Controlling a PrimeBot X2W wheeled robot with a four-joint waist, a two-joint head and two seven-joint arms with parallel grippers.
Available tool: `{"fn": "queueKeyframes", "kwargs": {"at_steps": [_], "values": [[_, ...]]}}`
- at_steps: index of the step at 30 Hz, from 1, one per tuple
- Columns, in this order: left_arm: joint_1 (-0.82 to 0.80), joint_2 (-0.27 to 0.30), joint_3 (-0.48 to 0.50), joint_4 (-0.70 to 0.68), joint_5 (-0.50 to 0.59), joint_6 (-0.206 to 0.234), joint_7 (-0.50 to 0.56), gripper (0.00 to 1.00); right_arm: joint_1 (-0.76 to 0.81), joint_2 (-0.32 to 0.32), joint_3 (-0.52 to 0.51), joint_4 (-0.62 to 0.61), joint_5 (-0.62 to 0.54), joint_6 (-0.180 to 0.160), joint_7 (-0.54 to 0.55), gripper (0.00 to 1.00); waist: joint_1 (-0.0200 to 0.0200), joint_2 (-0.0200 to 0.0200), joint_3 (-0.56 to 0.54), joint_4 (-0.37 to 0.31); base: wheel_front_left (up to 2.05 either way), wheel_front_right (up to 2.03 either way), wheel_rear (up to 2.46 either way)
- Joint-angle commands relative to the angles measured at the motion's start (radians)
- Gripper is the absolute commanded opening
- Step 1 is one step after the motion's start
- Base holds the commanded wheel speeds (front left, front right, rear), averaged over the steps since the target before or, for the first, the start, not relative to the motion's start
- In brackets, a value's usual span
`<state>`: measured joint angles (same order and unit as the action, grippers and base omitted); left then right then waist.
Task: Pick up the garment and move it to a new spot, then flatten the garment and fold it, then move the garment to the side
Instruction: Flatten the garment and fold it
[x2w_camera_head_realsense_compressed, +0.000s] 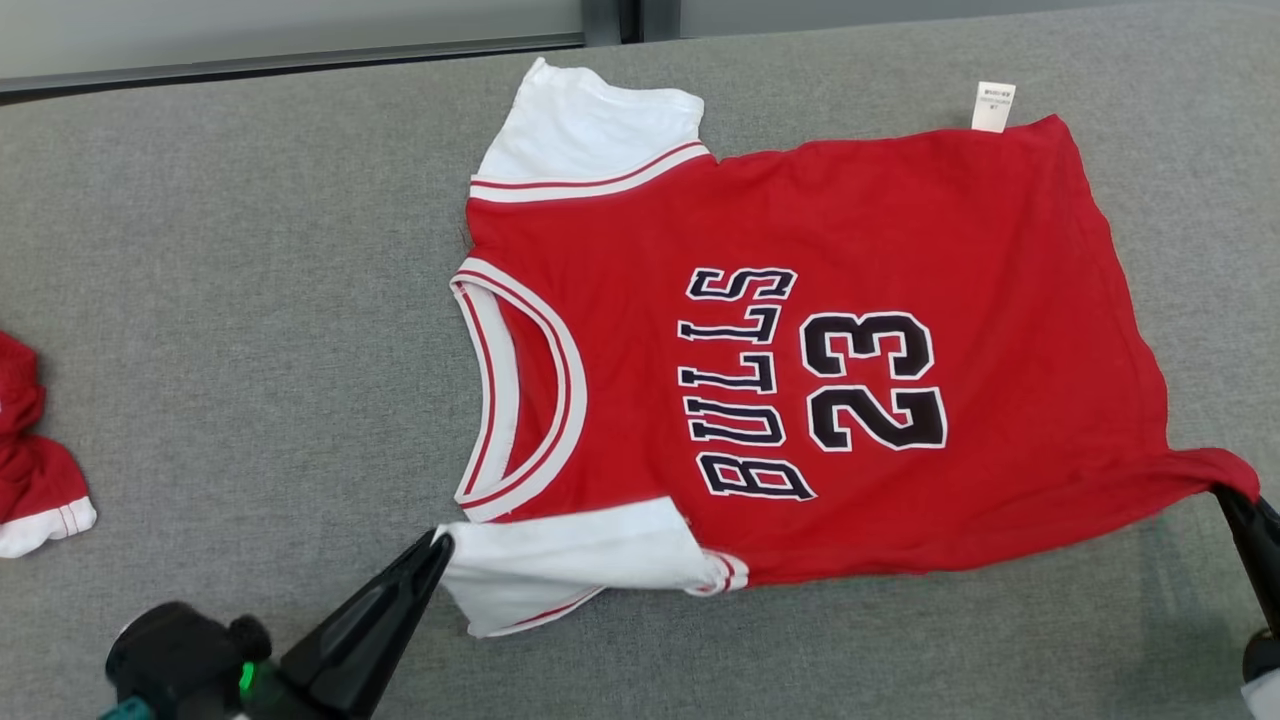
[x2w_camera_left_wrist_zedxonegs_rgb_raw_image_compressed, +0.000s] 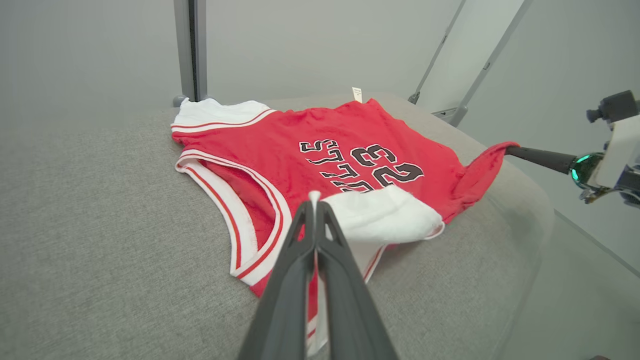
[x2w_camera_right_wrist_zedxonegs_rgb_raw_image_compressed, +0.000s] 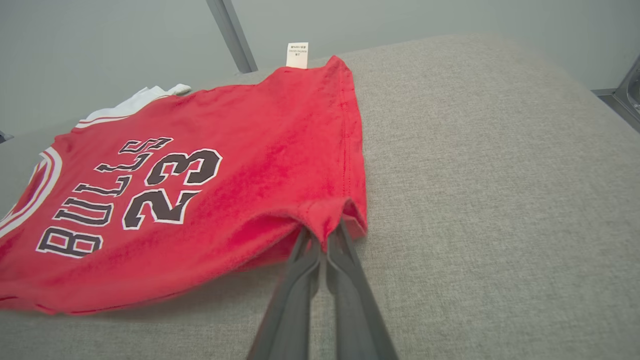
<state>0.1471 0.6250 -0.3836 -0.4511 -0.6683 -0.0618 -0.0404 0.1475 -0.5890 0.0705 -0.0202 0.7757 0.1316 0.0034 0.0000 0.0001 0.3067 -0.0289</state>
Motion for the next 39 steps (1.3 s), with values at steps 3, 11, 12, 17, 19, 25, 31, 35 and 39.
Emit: {"fn": "queueKeyframes", "kwargs": {"at_steps": [3, 11, 12, 17, 19, 25, 31, 35, 39], "values": [[-0.091, -0.025, -0.021, 0.061, 0.03, -0.016, -0.007, 0.0, -0.049, 0.024, -0.014, 0.011, -0.03, -0.002, 0.04, 0.0, 0.0, -0.0001, 0.014, 0.006, 0.0, 0.0, 0.0], [-0.247, -0.047, -0.025, 0.163, 0.067, -0.034, -0.034, 0.0, -0.143, 0.046, -0.043, 0.025, -0.059, -0.002, 0.073, 0.0, 0.0, -0.0001, 0.075, 0.022, 0.0, 0.0, 0.0], [-0.264, -0.046, -0.024, 0.168, 0.071, -0.037, -0.037, 0.0, -0.157, 0.047, -0.046, 0.026, -0.062, -0.002, 0.076, 0.0, 0.0, -0.0001, 0.086, 0.023, 0.0, 0.0, 0.0], [-0.373, -0.039, -0.045, 0.203, 0.09, -0.051, -0.033, 0.0, -0.229, 0.052, -0.05, 0.031, -0.067, -0.002, 0.079, 0.0, 0.0, -0.0001, 0.148, 0.035, 0.0, 0.0, 0.0], [-0.409, -0.041, -0.054, 0.216, 0.098, -0.054, -0.036, 0.0, -0.248, 0.051, -0.048, 0.03, -0.069, -0.002, 0.076, 0.0, 0.0, -0.0001, 0.165, 0.038, 0.0, 0.0, 0.0], [-0.498, -0.038, -0.077, 0.253, 0.112, -0.06, -0.052, 0.0, -0.303, 0.057, -0.061, 0.055, -0.088, -0.002, 0.036, 0.0, 0.0, -0.0001, 0.191, 0.041, 0.0, 0.0, 0.0], [-0.556, -0.048, -0.096, 0.289, 0.124, -0.065, -0.084, 0.0, -0.329, 0.076, -0.062, 0.081, -0.099, -0.002, 0.013, 1.0, 0.0, -0.0001, 0.195, 0.04, 0.0, 0.0, 0.0], [-0.536, -0.065, -0.088, 0.318, 0.115, -0.037, -0.109, 1.0, -0.314, 0.1, -0.065, 0.072, -0.099, -0.001, -0.028, 1.0, 0.0, -0.0001, 0.19, 0.034, 0.0, 0.0, 0.0], [-0.429, -0.069, -0.073, 0.307, 0.11, 0.026, -0.138, 1.0, -0.27, 0.123, -0.083, 0.035, -0.132, -0.001, -0.138, 1.0, 0.0, -0.0001, 0.176, 0.023, 0.0, 0.0, 0.0]]}}
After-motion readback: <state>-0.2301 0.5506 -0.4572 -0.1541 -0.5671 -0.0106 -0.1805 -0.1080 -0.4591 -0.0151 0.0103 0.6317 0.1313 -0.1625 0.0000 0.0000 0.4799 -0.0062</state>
